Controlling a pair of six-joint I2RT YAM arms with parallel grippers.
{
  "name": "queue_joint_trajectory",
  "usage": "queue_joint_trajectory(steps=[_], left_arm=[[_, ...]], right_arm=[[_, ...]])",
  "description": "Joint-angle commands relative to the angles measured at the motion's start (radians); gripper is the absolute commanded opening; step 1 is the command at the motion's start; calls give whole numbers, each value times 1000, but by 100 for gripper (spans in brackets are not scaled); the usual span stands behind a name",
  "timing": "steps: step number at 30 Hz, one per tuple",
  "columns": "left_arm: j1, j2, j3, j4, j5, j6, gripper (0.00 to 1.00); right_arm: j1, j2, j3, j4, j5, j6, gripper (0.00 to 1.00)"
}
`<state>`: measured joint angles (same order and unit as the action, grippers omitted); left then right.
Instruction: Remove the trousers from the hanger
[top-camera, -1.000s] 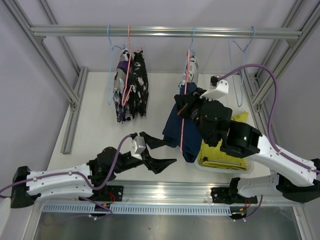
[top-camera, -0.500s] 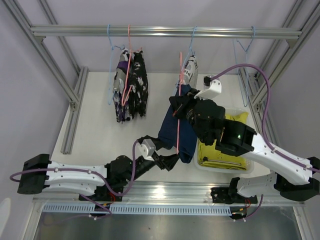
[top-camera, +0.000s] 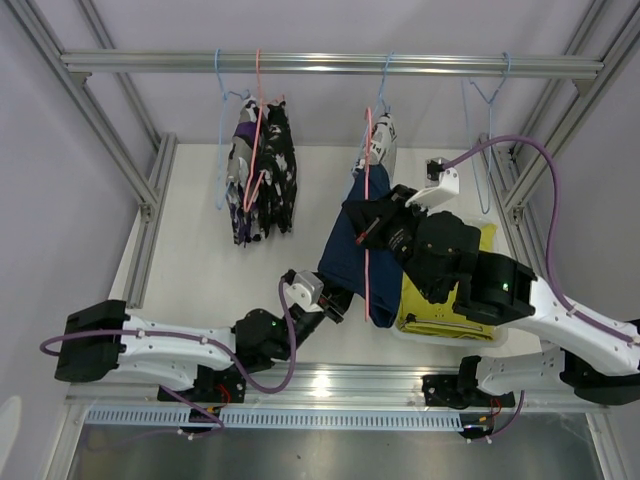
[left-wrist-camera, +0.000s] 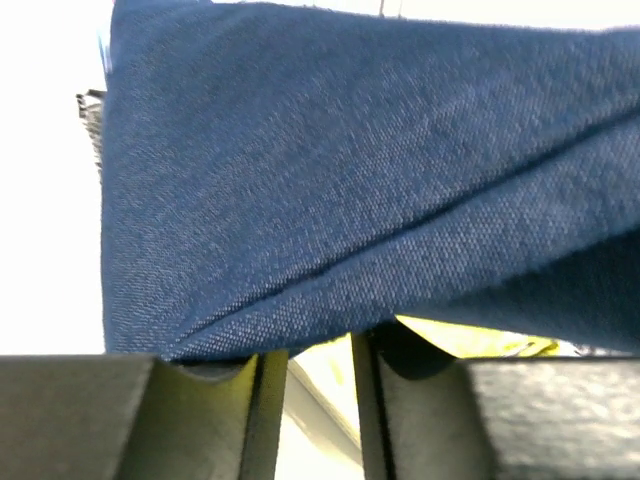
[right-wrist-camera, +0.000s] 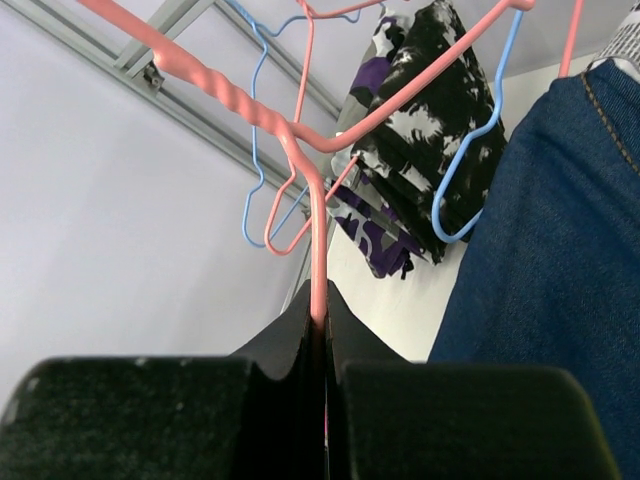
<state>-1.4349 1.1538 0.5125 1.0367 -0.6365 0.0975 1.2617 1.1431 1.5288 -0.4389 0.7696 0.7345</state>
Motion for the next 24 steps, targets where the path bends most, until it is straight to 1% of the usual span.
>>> queue_joint_trajectory(steps=[1, 4, 8, 10, 11, 12, 13, 14, 17, 18, 21, 22, 24], left_arm=[[-1, 27, 61, 115, -51, 21, 32], [-2, 64, 86, 161, -77, 34, 31], [-7, 101, 115, 175, -89, 42, 30], [-10, 119, 127, 193, -95, 41, 21], [-12, 126, 130, 200, -100, 42, 15], [-13, 136, 133, 206, -101, 42, 5], [-19, 145, 136, 221, -106, 51, 1], [-22, 152, 135, 262, -118, 63, 1], [-38, 191, 149, 318, -155, 116, 1], [-42, 201, 152, 359, -185, 132, 1], [-65, 242, 176, 471, -236, 229, 1], [-70, 253, 184, 500, -250, 292, 1], [-87, 274, 204, 577, -284, 358, 1]], right_arm=[[16, -52, -10, 95, -13, 31, 0], [24, -68, -36, 97, -16, 58, 0], [33, -71, -58, 98, -10, 77, 0], [38, -69, -68, 97, 2, 91, 0], [39, -71, -73, 100, 10, 97, 0], [47, -72, -87, 104, 17, 103, 0], [48, -75, -93, 104, 37, 112, 0], [50, -77, -99, 106, 42, 118, 0], [51, -79, -121, 127, 46, 137, 0], [51, -75, -124, 137, 42, 140, 0], [59, -66, -122, 131, 36, 144, 0], [61, -65, -122, 124, 37, 146, 0], [70, -74, -125, 102, 53, 146, 0]])
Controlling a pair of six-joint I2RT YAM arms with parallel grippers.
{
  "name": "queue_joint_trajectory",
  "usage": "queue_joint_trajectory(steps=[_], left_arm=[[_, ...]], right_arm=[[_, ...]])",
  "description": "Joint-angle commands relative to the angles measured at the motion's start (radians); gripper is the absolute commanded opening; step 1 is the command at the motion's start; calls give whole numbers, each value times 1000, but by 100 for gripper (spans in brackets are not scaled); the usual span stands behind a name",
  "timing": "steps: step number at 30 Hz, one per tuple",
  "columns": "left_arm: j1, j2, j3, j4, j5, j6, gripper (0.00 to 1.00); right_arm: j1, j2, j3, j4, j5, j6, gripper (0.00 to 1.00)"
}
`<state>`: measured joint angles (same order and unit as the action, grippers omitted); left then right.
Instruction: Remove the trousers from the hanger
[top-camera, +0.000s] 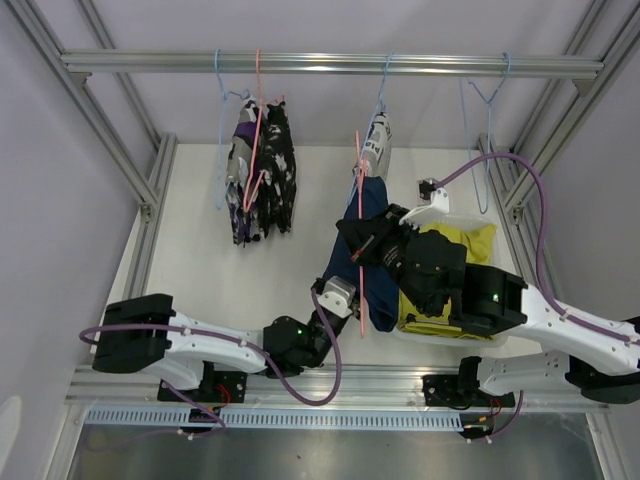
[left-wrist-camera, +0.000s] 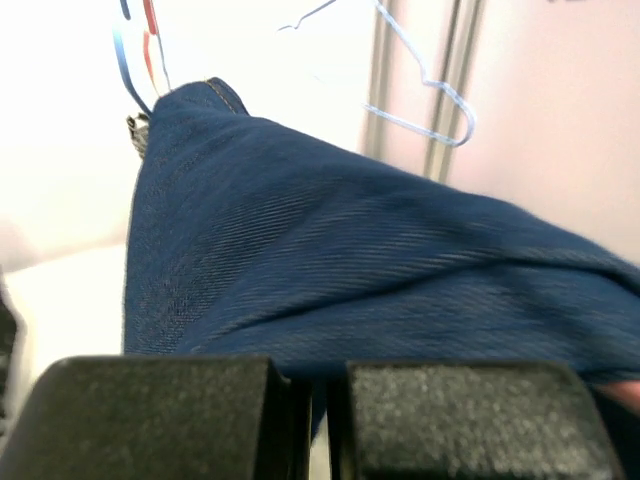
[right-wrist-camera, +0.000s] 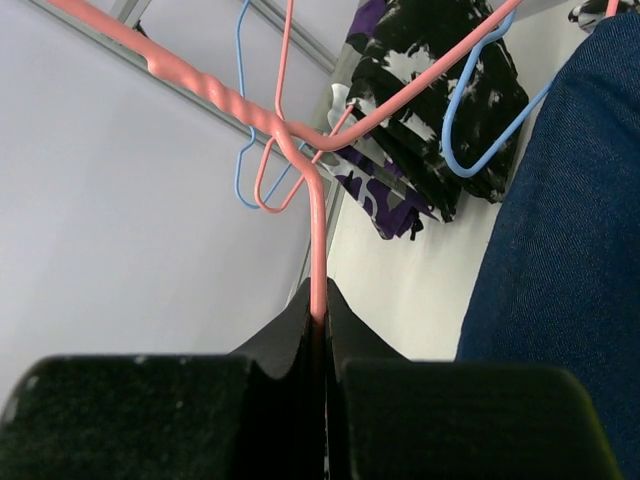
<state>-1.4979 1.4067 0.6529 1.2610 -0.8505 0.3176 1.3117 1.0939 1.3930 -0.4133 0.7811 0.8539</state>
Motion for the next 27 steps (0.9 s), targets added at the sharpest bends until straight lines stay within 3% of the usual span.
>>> queue_joint_trajectory(steps=[1, 9, 18, 27], left_arm=[[-27, 24, 62, 353, -82, 179, 1], [-51, -89, 14, 308, -127, 218, 0], [-65, -293, -49, 55, -127, 153, 0], [-64, -357, 19, 48, -101, 294, 1]], right_arm=[[21, -28, 9, 67, 56, 27, 0], [23, -88, -6, -7, 101, 13, 0], [24, -141, -48, -51, 138, 14, 0], [23, -150, -156, -61, 95, 68, 0]])
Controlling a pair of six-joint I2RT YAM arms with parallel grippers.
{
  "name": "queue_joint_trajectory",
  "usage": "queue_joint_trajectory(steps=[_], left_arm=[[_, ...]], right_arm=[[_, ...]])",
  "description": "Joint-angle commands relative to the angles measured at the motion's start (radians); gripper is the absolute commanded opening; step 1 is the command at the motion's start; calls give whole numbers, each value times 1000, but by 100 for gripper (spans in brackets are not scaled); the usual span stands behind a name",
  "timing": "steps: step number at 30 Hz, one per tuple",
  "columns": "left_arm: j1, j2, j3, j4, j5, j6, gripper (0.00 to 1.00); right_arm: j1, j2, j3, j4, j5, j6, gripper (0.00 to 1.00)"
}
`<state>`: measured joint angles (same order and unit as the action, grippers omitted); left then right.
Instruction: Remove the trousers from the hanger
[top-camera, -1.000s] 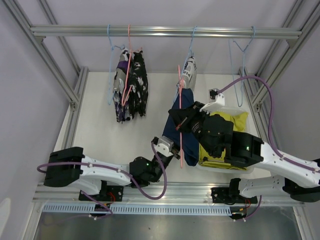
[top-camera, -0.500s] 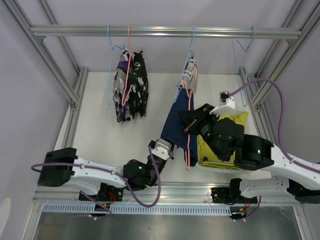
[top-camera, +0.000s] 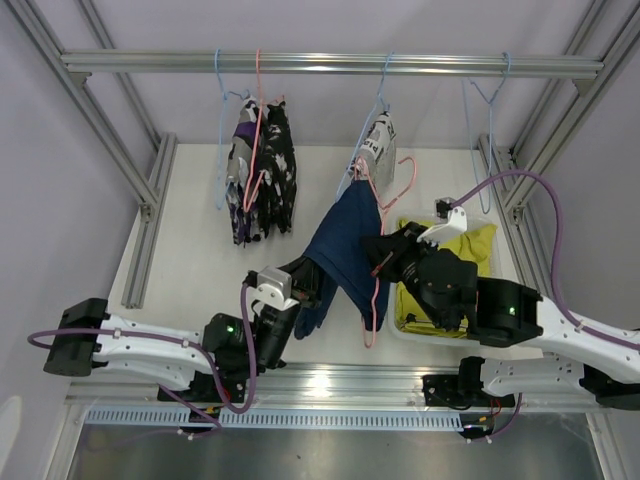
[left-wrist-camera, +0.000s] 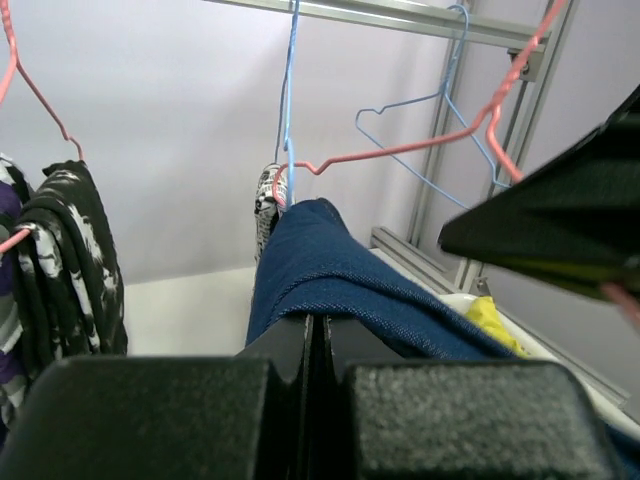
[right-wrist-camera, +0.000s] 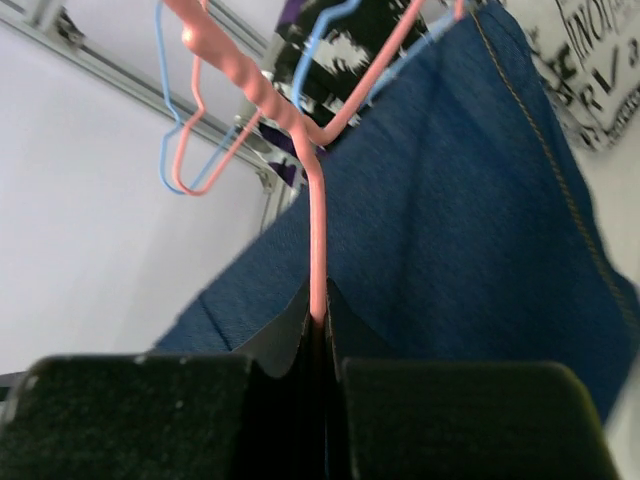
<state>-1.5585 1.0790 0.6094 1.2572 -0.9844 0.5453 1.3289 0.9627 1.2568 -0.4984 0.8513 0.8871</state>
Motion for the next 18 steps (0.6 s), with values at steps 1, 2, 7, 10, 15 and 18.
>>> queue_joint_trajectory(steps=[1, 2, 7, 10, 15, 18], left_arm=[[-5, -33, 69, 50, 33, 74, 0], [-3, -42, 75, 47, 35, 79, 1], [-3, -88, 87, -1, 46, 87, 1], [-3, -129, 98, -40, 49, 90, 1], [-5, -215, 136, -160, 67, 44, 1], [-5, -244, 176, -249, 81, 2, 0]], right_arm=[[7, -21, -31, 24, 25, 42, 0], [6, -21, -51, 26, 23, 46, 0], [7, -54, -112, 9, 26, 70, 0], [6, -77, -164, -8, 32, 91, 0], [6, -94, -256, -19, 52, 122, 0], [6, -87, -280, -20, 63, 131, 0]])
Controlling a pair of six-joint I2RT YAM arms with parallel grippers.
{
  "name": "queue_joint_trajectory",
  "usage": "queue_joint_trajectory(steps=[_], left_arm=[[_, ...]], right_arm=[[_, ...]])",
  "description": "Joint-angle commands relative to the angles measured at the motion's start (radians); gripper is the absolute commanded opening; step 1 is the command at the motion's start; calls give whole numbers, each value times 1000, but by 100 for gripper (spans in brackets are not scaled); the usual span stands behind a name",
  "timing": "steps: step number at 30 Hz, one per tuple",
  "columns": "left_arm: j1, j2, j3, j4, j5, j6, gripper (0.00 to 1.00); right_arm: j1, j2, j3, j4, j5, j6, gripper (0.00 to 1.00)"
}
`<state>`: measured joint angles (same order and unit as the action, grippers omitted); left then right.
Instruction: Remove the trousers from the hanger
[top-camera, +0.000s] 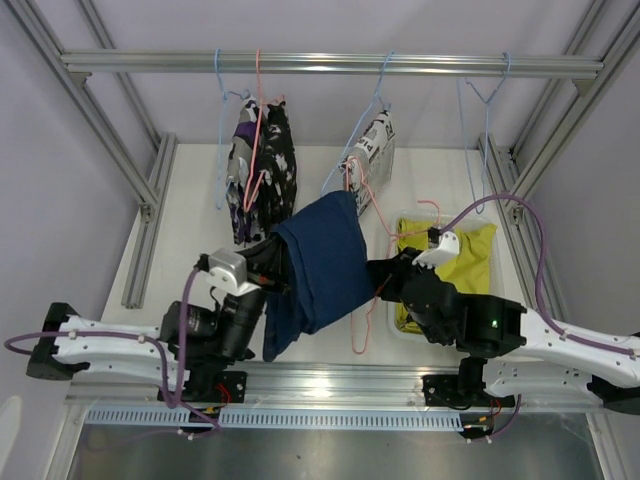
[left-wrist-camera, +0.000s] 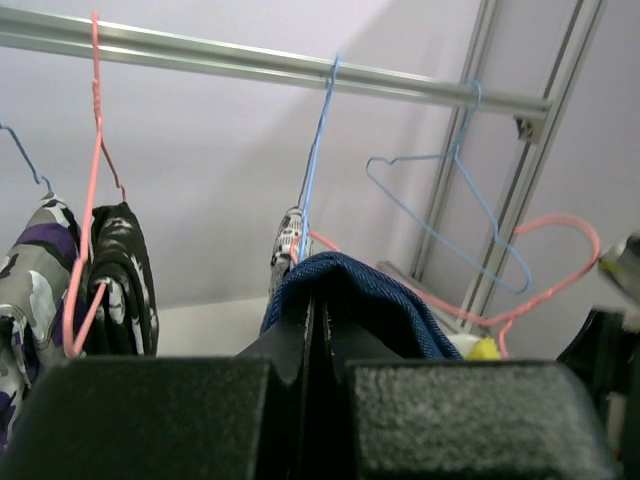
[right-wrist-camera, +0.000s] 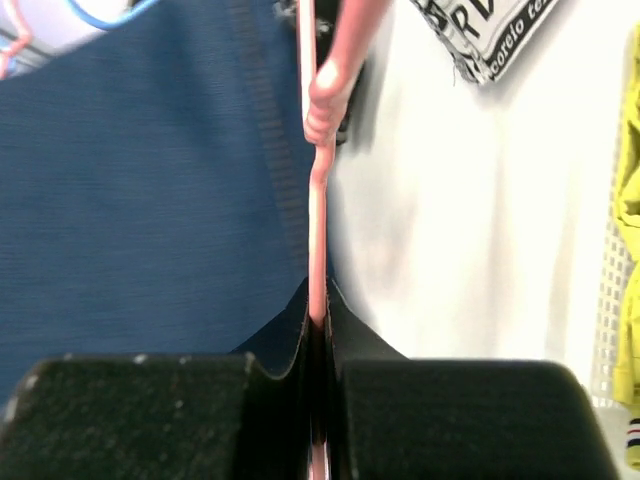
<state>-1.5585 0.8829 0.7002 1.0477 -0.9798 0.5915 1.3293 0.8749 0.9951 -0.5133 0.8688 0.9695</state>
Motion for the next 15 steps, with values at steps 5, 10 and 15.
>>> queue_joint_trajectory(steps=[5, 10, 15], left_arm=[[-5, -120, 177, -280, 115, -180, 0], [-3, -160, 269, -501, 150, -301, 0], [-3, -188, 324, -688, 182, -407, 1]], right_arm=[[-21, 32, -53, -17, 58, 63, 0], [-80, 38, -75, -19, 44, 48, 0], [-96, -10, -75, -56, 48, 37, 0]])
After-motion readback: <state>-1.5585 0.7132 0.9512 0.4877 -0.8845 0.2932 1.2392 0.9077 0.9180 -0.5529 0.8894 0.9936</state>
